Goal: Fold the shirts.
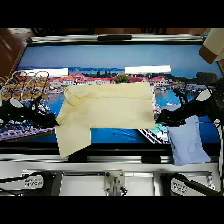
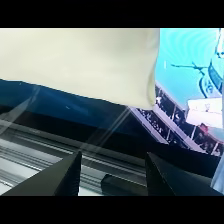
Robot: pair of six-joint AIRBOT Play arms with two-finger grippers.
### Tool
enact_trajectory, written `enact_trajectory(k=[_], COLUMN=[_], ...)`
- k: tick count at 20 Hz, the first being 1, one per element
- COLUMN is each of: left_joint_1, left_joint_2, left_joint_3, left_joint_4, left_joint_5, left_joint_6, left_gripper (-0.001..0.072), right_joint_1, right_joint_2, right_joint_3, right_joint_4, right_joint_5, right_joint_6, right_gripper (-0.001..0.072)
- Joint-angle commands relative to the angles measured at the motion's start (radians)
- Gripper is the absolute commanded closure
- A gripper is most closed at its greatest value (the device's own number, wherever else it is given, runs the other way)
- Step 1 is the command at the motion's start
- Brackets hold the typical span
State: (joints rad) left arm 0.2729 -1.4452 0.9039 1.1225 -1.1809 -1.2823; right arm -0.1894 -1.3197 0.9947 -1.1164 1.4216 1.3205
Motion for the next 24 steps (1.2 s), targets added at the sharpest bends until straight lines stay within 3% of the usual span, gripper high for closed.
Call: enact_trajectory(k=[1, 2, 4, 13, 22, 23, 24], left_joint_1=[-0.002, 0.000, 0.001, 0.001, 0.001, 0.001, 0.001], left_joint_2=[-0.016, -0.014, -0.010, 0.002, 0.002, 0.003, 0.006], left_joint_3=[0.002, 0.003, 0.003, 0.003, 0.003, 0.003, 0.003], left_joint_4=[-0.023, -0.023, -0.024, -0.024, -0.024, -0.024, -0.024], left_joint_5=[0.002, 0.002, -0.002, -0.010, -0.016, -0.017, -0.016], left_joint_6=[0.007, 0.007, 0.007, 0.007, 0.008, 0.008, 0.008], left_gripper=[0.0590, 0.0592, 0.0676, 0.0676, 0.0676, 0.0676, 0.0676], right_joint_1=[-0.001, 0.000, 0.000, 0.000, 0.080, 0.114, 0.140], right_joint_2=[0.000, 0.000, -0.001, -0.002, -0.122, -0.125, -0.124], right_joint_3=[-0.013, -0.031, -0.069, -0.154, -0.156, -0.156, -0.156], right_joint_4=[-0.074, -0.071, -0.052, 0.044, 0.071, 0.064, 0.064], right_joint_5=[-0.028, -0.040, -0.087, -0.250, -0.306, -0.346, -0.380], right_joint_6=[0.036, 0.037, 0.041, 0.051, 0.053, 0.065, 0.072], right_gripper=[0.0203, 0.0203, 0.0202, 0.0202, 0.0203, 0.0245, 0.0421])
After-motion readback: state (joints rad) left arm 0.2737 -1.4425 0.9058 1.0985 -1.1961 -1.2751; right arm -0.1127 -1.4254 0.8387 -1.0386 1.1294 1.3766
